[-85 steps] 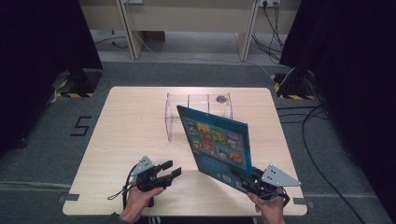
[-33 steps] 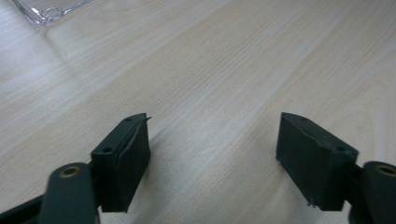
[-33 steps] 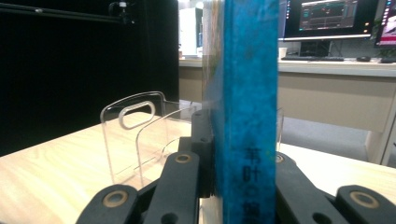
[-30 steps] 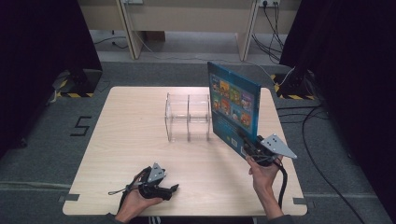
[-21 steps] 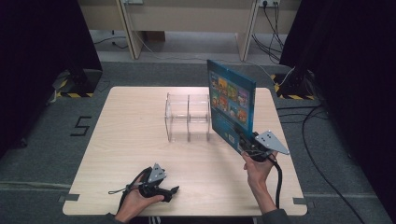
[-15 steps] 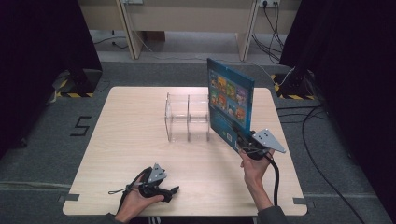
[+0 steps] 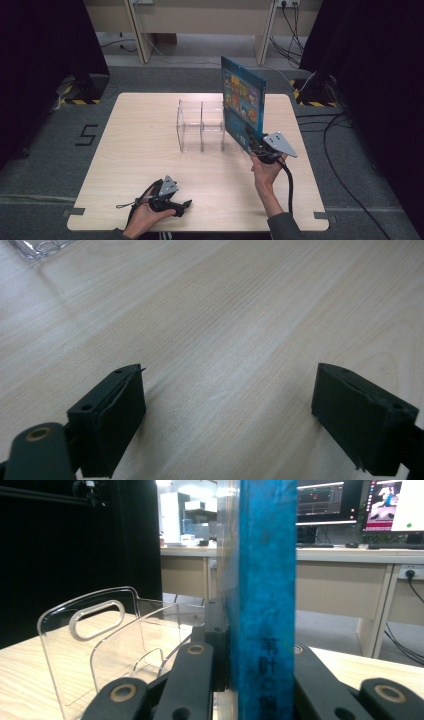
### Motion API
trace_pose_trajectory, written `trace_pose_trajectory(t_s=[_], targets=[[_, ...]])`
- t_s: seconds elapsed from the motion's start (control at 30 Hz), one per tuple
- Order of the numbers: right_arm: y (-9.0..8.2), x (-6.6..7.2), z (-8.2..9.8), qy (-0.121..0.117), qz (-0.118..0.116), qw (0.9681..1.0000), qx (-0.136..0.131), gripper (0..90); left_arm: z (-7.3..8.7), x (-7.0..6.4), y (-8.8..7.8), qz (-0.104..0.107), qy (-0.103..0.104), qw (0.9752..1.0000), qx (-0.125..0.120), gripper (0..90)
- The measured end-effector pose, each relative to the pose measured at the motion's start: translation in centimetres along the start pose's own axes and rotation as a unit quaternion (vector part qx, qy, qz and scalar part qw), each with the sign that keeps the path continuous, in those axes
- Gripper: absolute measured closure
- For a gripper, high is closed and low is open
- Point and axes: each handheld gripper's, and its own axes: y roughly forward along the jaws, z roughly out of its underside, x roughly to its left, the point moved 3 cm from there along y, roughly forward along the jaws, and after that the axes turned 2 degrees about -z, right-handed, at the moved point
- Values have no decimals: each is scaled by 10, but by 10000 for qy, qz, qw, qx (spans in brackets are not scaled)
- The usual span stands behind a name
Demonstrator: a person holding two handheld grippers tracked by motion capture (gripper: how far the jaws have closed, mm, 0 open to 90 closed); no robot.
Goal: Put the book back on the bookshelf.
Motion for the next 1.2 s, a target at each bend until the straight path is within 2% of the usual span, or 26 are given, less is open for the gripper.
trace_pose_trajectory(t_s=[0.23, 0.3, 0.43, 0.7, 0.93, 1.03, 1.1, 1.2], targets=[[9, -1, 7, 22, 148, 9999, -23, 831, 0, 0, 0, 9, 5, 10000, 6, 129], [11, 1, 9, 107, 172, 9998, -67, 831, 0, 0, 0, 9, 6, 10000, 6, 129], [14, 3, 16, 11, 242, 9996, -156, 831, 0, 0, 0, 13, 6, 10000, 11, 129], [17, 3, 26, 29, 368, 9992, -147, 830, 0, -1, -1, 30, 25, 10000, 15, 129], [22, 6, 33, 8, 416, 9989, -194, 830, 0, -1, -1, 37, 27, 10000, 11, 130], [21, 5, 34, 1, 397, 9990, -203, 829, 0, -2, -1, 44, 30, 10000, 12, 130], [20, 5, 33, 95, 396, 9990, -194, 828, 0, -2, -1, 42, 31, 10000, 12, 130], [17, 5, 34, 64, 389, 9991, -123, 827, 0, -2, -1, 43, 31, 10000, 12, 130]])
